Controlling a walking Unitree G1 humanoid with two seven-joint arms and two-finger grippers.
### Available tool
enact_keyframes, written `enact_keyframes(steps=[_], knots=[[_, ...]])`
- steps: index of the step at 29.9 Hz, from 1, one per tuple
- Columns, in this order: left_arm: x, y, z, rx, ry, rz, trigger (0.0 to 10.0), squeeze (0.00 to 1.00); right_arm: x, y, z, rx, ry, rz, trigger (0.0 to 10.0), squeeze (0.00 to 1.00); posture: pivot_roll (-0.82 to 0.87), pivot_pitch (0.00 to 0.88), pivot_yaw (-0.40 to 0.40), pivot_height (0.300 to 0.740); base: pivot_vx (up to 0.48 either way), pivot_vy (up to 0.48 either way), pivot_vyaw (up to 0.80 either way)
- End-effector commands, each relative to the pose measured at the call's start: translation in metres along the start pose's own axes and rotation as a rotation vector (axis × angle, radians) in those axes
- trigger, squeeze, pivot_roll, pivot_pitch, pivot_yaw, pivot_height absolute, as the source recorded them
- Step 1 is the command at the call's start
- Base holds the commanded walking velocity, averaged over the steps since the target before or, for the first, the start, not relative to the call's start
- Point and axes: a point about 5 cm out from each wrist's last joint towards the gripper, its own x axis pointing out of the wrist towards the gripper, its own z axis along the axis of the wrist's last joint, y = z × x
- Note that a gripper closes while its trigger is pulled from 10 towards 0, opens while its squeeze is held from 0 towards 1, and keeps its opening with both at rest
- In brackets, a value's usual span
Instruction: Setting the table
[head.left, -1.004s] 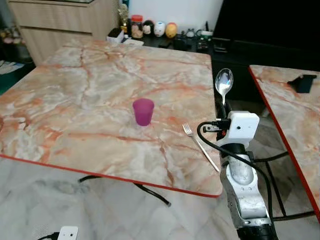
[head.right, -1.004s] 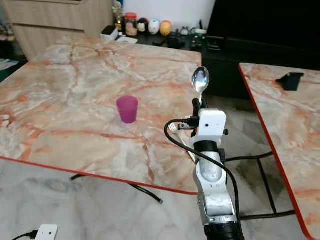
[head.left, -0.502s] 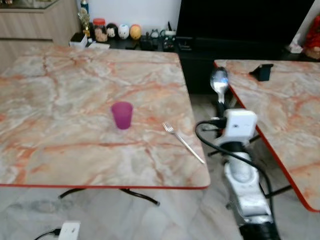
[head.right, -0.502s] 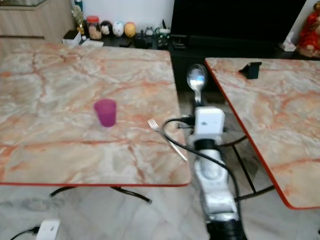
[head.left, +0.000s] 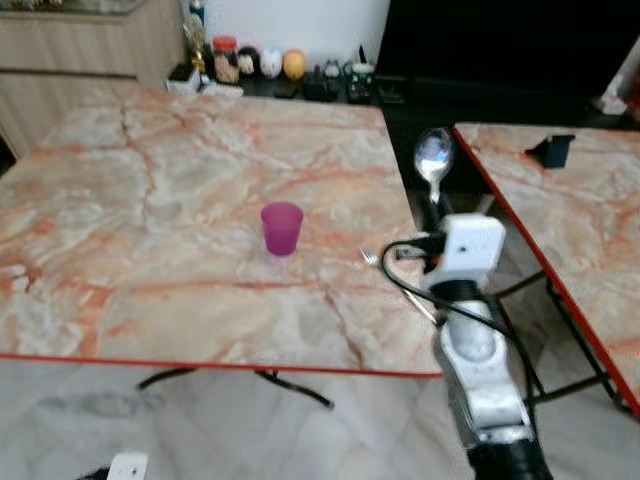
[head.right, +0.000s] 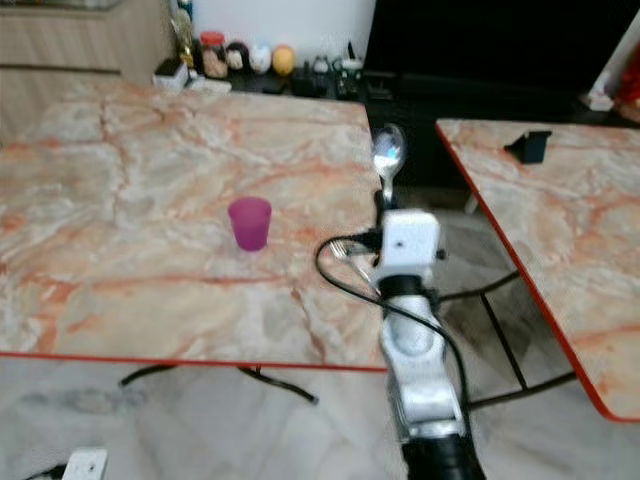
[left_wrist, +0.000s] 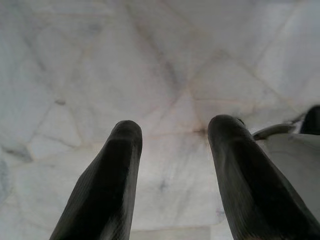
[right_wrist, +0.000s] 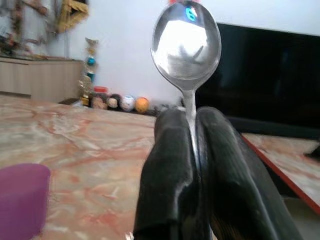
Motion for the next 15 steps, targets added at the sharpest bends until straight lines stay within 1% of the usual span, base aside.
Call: enact_keyframes(steps=[1, 3, 13, 15], knots=[[0.0002, -0.0021, 0.0000, 0.008, 0.000, -0.008, 10.0, 0.00, 0.0001, -0.0066, -0.0007, -0.009, 0.002, -0.021, 10.0, 0.00, 0.08, 0.000, -0.070, 0.728, 0.000, 0.000, 0.00], [0.0004, -0.0030, 0.0003, 0.022, 0.004, -0.008, 10.0, 0.00, 0.0002, -0.0064, -0.0009, -0.009, 0.002, -0.019, 10.0, 0.00, 0.08, 0.000, -0.069, 0.728, 0.000, 0.000, 0.00], [0.0008, -0.0054, 0.0018, 0.039, -0.001, -0.013, 10.0, 0.00, 0.0014, -0.0071, -0.0006, -0.014, 0.000, -0.024, 10.0, 0.00, 0.08, 0.000, -0.071, 0.728, 0.000, 0.000, 0.00], [0.0005, -0.0050, 0.0006, 0.042, 0.002, -0.012, 10.0, 0.00, 0.0020, -0.0075, 0.0002, -0.014, -0.004, -0.027, 10.0, 0.00, 0.08, 0.000, -0.071, 0.728, 0.000, -0.263, 0.00]])
